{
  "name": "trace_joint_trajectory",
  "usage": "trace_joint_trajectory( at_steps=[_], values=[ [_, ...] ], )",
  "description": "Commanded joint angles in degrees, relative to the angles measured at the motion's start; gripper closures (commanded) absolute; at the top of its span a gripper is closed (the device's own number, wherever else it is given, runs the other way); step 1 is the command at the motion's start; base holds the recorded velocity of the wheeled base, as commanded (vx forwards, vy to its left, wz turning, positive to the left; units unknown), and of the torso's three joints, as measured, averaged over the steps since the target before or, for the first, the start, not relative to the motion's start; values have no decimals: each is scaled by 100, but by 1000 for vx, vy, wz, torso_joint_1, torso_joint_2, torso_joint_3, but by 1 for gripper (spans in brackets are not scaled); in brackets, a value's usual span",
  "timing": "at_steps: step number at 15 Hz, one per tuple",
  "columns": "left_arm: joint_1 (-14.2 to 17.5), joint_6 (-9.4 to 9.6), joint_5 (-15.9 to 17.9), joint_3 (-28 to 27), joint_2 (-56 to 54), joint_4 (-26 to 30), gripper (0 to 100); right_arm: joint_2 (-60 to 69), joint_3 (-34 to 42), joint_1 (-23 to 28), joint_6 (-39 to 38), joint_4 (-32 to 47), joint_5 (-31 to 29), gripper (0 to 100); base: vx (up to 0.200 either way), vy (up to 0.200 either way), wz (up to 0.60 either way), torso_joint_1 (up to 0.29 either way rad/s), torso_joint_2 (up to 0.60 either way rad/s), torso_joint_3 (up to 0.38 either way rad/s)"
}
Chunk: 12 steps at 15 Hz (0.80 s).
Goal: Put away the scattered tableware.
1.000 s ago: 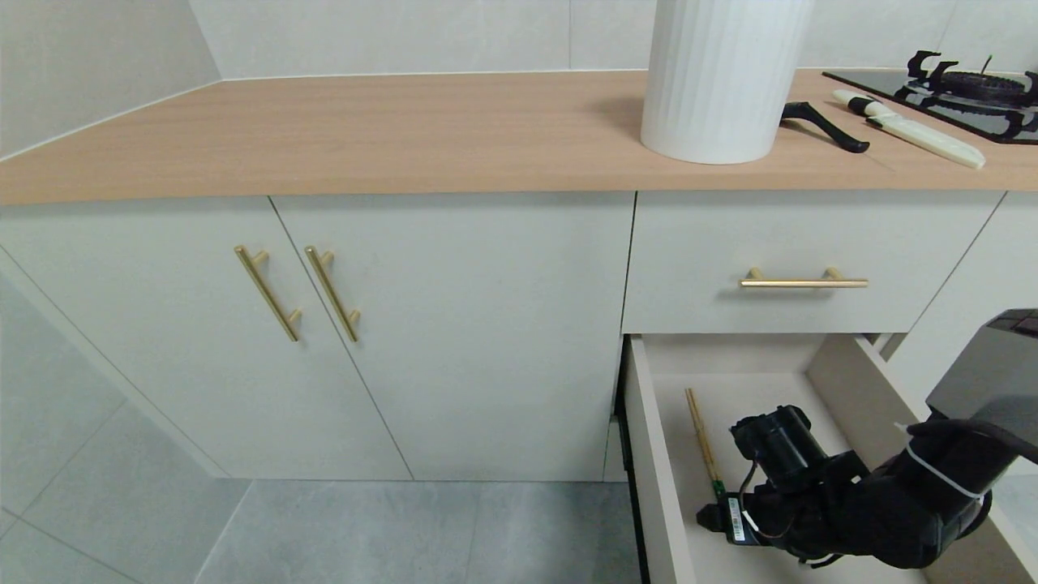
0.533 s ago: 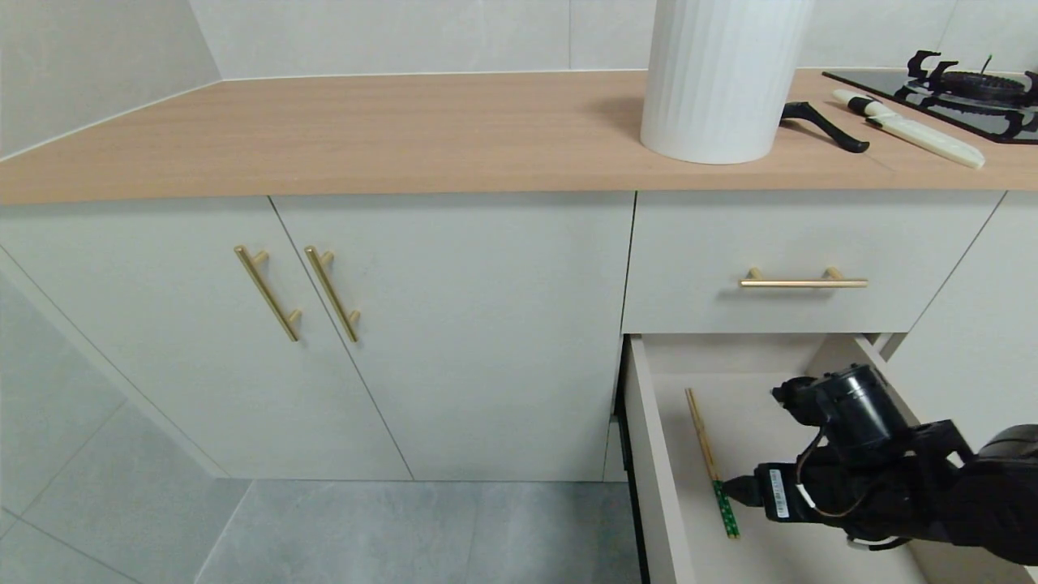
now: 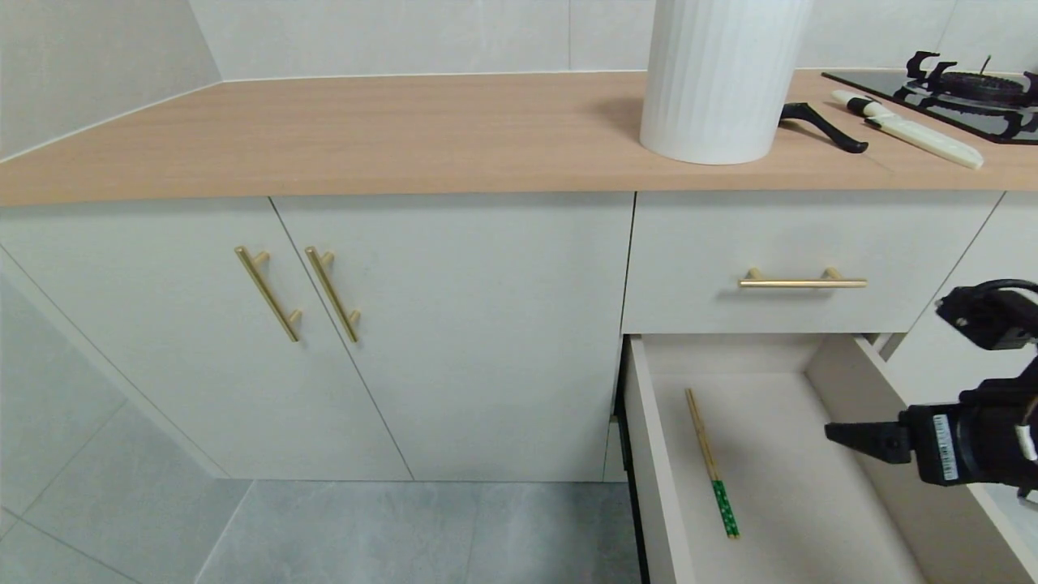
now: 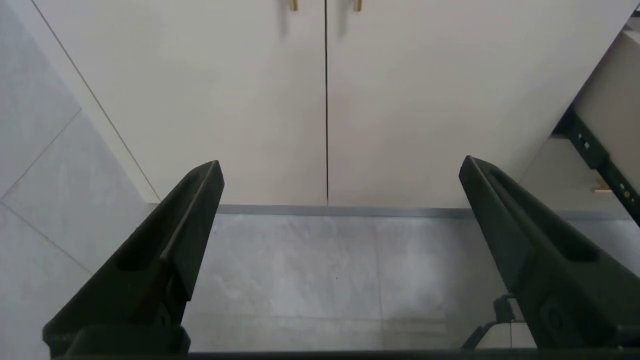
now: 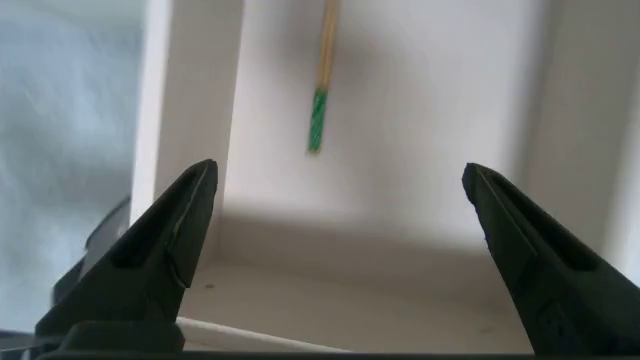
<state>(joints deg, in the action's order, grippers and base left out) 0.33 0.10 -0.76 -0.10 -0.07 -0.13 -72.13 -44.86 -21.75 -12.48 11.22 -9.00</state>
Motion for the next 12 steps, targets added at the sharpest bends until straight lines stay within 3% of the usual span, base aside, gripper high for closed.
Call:
trace_joint_trajectory(
  at_steps=[1,5,9,12],
  values=[
    [2,-1,-4,1,7,-4,0,595,-49,241,106,3,21,0,0,0,0,0,0,0],
    [2,-1,-4,1,7,-4,0,709,-14,268,264,-5,100,0,0,0,0,8,-15,-5],
    [2,-1,-4,1,7,-4,0,753,30,268,369,-14,109,0,0,0,0,135,-178,-207],
    [2,-1,-4,1,7,-4,0,753,74,268,378,-14,109,0,0,0,0,172,-580,-261]
  ],
)
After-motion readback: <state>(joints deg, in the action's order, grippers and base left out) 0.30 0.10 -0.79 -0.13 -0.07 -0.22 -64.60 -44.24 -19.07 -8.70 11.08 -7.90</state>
